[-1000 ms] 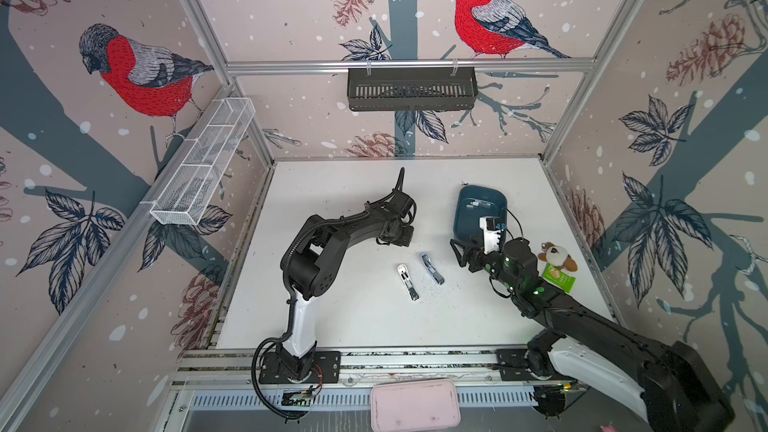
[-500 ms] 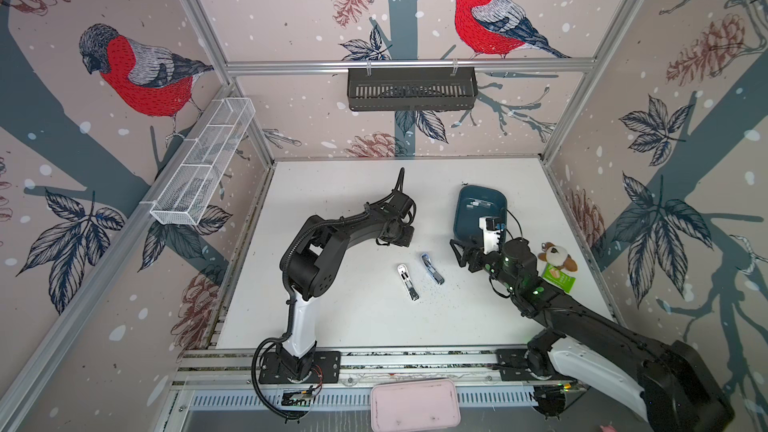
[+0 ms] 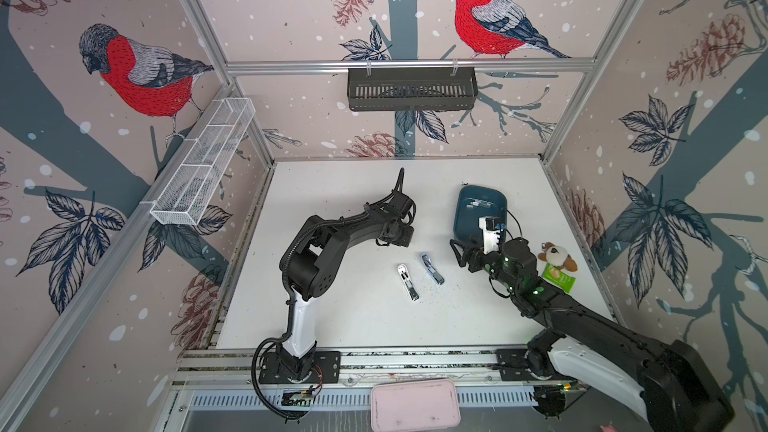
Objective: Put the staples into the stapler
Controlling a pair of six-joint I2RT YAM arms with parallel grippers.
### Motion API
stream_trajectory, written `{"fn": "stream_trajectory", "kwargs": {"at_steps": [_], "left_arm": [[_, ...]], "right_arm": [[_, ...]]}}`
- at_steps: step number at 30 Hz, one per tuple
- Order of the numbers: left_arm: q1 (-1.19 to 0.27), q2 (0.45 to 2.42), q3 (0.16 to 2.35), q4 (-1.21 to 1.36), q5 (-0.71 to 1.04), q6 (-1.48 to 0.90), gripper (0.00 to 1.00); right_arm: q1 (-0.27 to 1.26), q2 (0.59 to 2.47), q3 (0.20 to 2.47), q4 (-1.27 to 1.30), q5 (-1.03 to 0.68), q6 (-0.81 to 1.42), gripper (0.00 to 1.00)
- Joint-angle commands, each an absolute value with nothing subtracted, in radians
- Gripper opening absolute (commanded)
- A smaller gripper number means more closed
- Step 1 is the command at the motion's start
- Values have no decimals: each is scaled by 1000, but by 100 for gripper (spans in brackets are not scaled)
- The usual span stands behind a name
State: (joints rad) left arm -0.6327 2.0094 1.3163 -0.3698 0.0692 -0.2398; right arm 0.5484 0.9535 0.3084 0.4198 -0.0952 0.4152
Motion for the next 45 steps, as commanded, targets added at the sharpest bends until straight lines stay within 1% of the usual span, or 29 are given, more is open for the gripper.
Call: {"fn": "stream_trajectory", "kwargs": {"at_steps": [1, 7, 21, 25, 29, 36, 38, 45], "left_arm": [[-634, 2005, 1284, -455, 105, -256, 0], [-621, 1939, 1224, -378, 175, -278, 0], [-541, 1857, 1139, -257, 356, -313, 0], [-525, 1838, 1130, -235, 403, -319, 0], [-504, 1804, 1114, -208, 463, -325, 0], [-442, 1697, 1053, -84, 675, -369, 0], [-427, 1668, 1027, -33, 740, -385, 0], [-407, 1604, 979, 56, 844, -431, 0]], "right_arm": [[549, 958, 316, 435, -80, 407, 81], [549, 968, 316, 446, -94, 412, 80], [546, 966, 316, 451, -116, 414, 79], [537, 974, 325, 458, -188, 420, 75], [526, 980, 350, 459, -272, 448, 73], [521, 992, 446, 449, -393, 562, 71], [521, 1000, 461, 473, -427, 605, 71], [521, 1062, 483, 614, -534, 752, 69]]}}
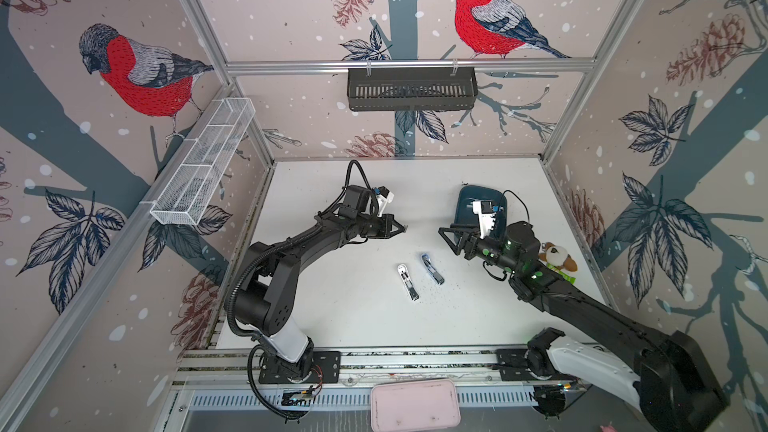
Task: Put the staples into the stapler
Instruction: 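Lift the strip with the left gripper while the right gripper rises toward it, then bring the right gripper's open fingers to the strip held by the left gripper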
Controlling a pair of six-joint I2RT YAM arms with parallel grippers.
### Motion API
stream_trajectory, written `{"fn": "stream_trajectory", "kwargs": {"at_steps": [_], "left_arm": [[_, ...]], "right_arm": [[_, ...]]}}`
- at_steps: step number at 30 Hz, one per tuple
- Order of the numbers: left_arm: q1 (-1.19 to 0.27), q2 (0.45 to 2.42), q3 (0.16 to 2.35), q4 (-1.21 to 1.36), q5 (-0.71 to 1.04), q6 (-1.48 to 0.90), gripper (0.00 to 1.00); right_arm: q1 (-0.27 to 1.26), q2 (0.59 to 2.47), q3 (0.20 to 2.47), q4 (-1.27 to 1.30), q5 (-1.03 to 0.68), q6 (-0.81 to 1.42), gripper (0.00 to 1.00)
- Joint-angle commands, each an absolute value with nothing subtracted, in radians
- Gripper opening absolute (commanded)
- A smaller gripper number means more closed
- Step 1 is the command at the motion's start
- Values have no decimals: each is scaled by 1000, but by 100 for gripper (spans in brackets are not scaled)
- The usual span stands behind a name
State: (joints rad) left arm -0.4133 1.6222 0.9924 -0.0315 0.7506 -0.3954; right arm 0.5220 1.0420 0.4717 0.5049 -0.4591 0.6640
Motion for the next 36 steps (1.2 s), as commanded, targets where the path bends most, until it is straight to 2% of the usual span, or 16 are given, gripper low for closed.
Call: {"fn": "stream_trajectory", "kwargs": {"at_steps": [1, 10, 15, 29, 36], "left_arm": [[-407, 1598, 973, 71, 857, -440, 0], [-387, 1525, 942, 221, 989, -580, 0], [-387, 1501, 903, 384, 1043, -737, 0], [-387, 1441, 859, 661, 1107, -1044, 0], [-391, 1414, 860, 696, 1115, -1066, 0]], "right_arm": [[521, 1072, 483, 636, -545, 773, 68], [530, 1141, 504, 819, -608, 896, 66], [530, 1177, 516, 912, -619, 976, 65], [561, 1276, 562, 1081, -611, 1213, 59], [586, 1315, 591, 1128, -595, 1276, 55]]}}
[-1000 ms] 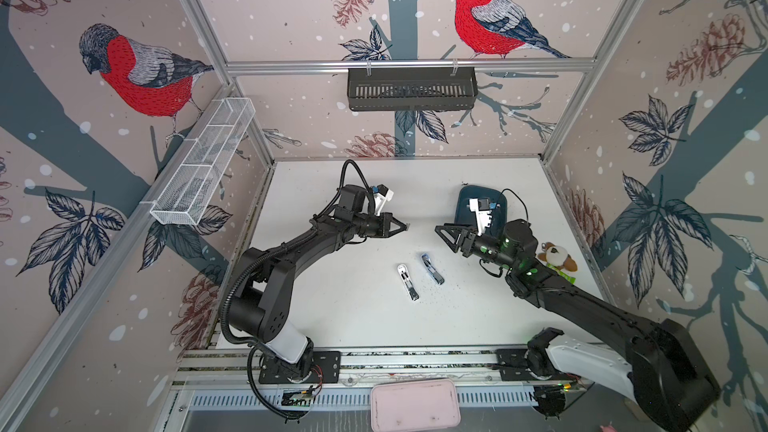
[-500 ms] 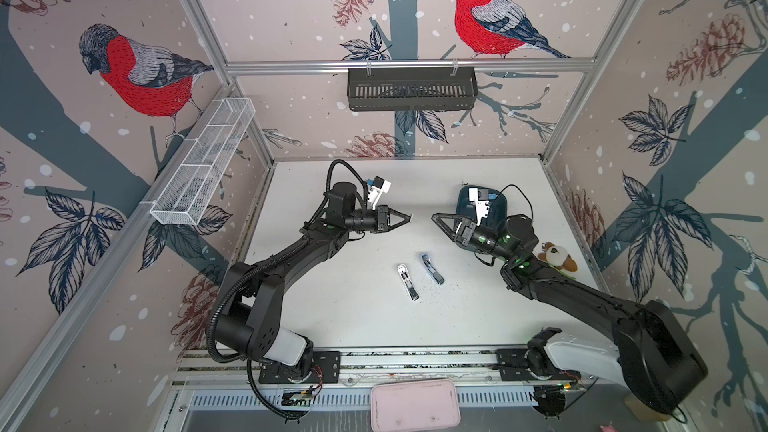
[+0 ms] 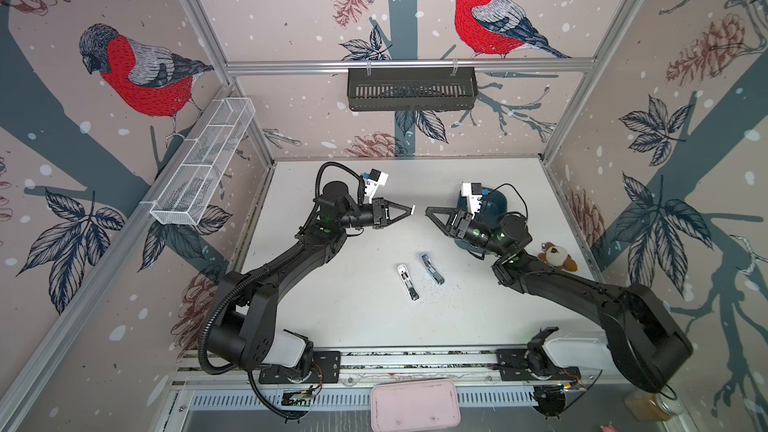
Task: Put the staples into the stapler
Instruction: 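Bring the right gripper's open fingers to the strip held by the left gripper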
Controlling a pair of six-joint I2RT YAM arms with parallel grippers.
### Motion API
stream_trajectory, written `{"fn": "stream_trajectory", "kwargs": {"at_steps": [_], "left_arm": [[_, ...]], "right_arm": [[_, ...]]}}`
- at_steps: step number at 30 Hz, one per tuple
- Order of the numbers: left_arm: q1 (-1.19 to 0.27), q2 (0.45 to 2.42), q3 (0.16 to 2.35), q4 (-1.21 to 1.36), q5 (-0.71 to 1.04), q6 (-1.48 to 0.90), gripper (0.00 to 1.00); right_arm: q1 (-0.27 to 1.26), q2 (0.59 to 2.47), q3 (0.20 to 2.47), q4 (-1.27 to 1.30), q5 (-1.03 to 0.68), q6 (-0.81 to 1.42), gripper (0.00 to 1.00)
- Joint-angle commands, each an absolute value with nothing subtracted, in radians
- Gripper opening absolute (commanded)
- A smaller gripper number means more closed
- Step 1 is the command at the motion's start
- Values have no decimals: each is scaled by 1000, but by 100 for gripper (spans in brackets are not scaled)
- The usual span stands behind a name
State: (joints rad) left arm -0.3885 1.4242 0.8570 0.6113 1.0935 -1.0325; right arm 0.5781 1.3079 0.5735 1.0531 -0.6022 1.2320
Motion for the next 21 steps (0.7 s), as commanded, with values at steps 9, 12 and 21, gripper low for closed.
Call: {"fn": "stream_trajectory", "kwargs": {"at_steps": [9, 12, 21], "left_arm": [[-415, 1413, 865, 694, 1114, -1053, 0], [-419, 1413, 868, 695, 1115, -1050, 0], [-433, 1416, 874, 685, 1120, -1041, 0]], "right_arm": [[607, 1319, 615, 1108, -598, 1269, 55], [607, 1324, 617, 1108, -596, 1267, 54], [617, 1339, 621, 1128, -602, 1269, 53]]}}
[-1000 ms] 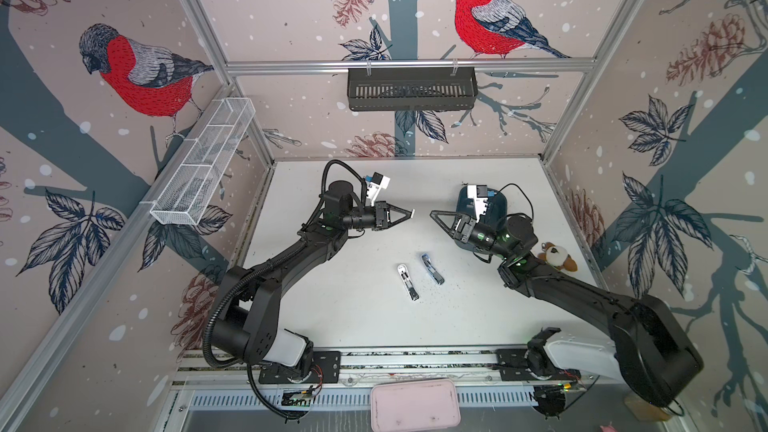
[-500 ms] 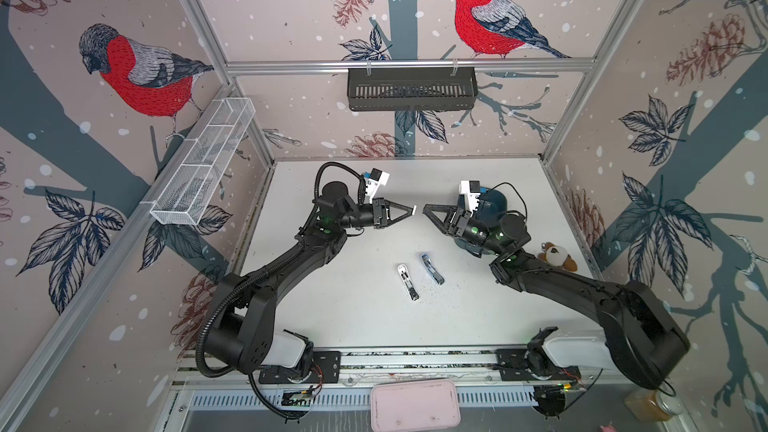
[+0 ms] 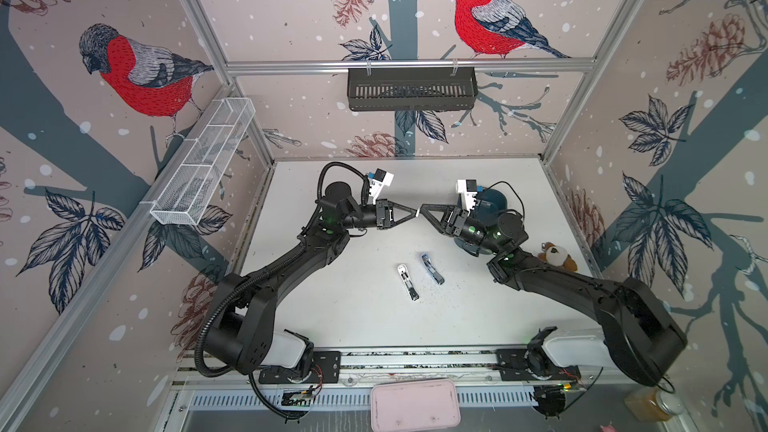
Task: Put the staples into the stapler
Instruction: 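Bring the right gripper's open fingers to the strip held by the left gripper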
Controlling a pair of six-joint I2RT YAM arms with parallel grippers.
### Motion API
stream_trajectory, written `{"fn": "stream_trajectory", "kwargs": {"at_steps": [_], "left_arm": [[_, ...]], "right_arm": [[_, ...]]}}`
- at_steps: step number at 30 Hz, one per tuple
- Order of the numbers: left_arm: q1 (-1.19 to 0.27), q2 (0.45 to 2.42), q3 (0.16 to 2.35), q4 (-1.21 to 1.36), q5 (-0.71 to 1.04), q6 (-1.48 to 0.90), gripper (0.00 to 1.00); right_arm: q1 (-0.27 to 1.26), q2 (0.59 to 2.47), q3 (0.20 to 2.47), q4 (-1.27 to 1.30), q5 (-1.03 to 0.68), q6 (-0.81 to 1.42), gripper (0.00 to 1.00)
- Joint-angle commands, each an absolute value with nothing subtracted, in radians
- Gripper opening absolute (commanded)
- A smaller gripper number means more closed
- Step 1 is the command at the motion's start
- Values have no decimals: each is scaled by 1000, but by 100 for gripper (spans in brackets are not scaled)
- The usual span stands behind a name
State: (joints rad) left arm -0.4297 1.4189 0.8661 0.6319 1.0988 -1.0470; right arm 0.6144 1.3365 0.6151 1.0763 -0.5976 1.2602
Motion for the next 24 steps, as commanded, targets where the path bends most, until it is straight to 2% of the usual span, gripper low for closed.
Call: {"fn": "stream_trajectory", "kwargs": {"at_steps": [1, 24], "left_arm": [[-433, 1416, 874, 686, 1120, -1041, 0], [-446, 1413, 884, 654, 1118, -1026, 0]], "right_arm": [[617, 1339, 621, 1131, -603, 1269, 53], [623, 1360, 624, 1147, -604, 1269, 35]]}}
